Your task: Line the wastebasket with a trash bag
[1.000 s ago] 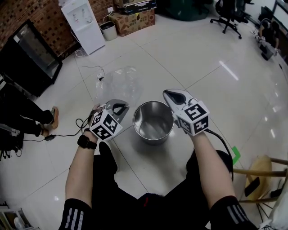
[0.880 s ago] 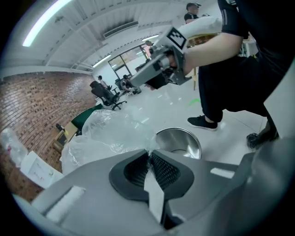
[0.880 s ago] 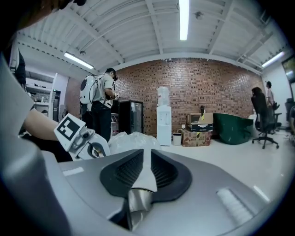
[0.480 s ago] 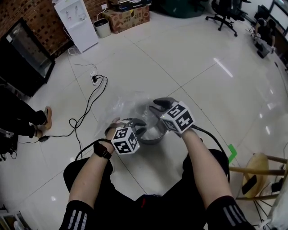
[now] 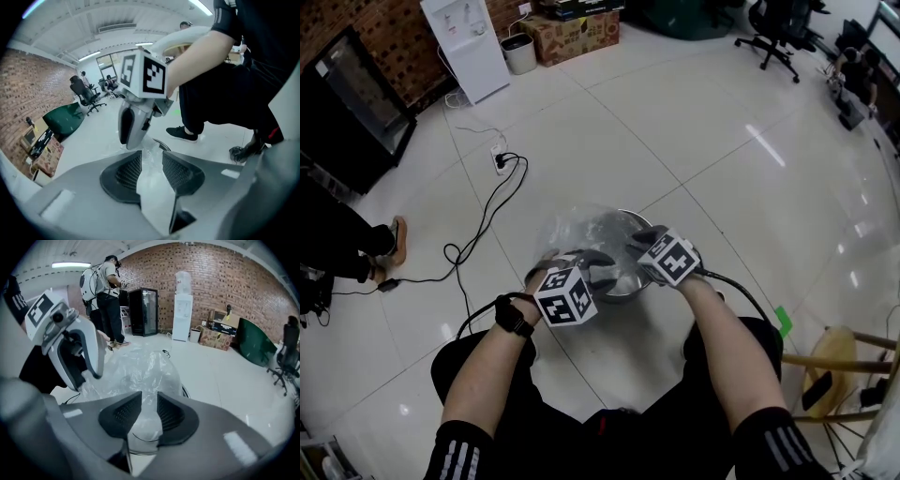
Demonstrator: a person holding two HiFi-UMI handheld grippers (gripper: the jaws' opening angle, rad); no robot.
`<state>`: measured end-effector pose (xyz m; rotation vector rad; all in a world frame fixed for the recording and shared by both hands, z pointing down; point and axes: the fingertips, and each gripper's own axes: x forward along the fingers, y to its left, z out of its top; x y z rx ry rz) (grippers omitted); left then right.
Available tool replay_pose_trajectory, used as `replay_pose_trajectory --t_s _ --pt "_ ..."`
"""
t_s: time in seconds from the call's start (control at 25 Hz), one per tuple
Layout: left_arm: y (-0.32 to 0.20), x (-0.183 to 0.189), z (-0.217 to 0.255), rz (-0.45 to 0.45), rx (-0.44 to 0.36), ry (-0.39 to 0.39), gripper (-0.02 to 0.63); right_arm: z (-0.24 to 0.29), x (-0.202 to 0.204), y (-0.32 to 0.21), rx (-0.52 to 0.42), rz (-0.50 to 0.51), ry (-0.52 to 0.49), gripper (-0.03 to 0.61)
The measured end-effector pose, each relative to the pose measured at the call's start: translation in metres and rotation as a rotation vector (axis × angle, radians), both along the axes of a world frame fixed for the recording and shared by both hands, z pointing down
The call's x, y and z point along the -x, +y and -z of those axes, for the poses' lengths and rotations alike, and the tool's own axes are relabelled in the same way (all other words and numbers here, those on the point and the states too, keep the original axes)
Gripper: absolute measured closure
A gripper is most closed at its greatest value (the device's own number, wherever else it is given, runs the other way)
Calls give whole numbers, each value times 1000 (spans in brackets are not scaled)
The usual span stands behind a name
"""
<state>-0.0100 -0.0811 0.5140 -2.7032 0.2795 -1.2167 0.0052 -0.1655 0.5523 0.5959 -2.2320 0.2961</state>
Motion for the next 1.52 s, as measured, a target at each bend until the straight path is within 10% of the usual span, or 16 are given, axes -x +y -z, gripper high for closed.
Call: replay_pose_trajectory --t_s 0.2,0.36,0.52,0.68,0.8,1.0,1.28,1.52 --pt "-23 32 49 129 67 178 446 -4 -8 0 14 -19 23 463" --pt "-64 94 47 358 99 153 431 -9 -17 1 21 -23 42 463" --pt "-71 153 -19 586 364 64 347 -13 -21 6 28 -16 63 463" --pt "-51 148 -61 599 547 54 314 -8 -15 5 20 -10 51 463" --pt "-52 142 -76 595 526 -20 326 -3 -11 4 16 -5 33 463" --pt "-52 125 -72 542 474 -79 610 9 -8 4 -8 7 8 463" --pt "-70 83 -6 449 319 16 614 32 -11 -5 3 -56 -95 463" --pt "-76 31 36 325 179 83 614 81 -7 -16 112 -153 -374 462"
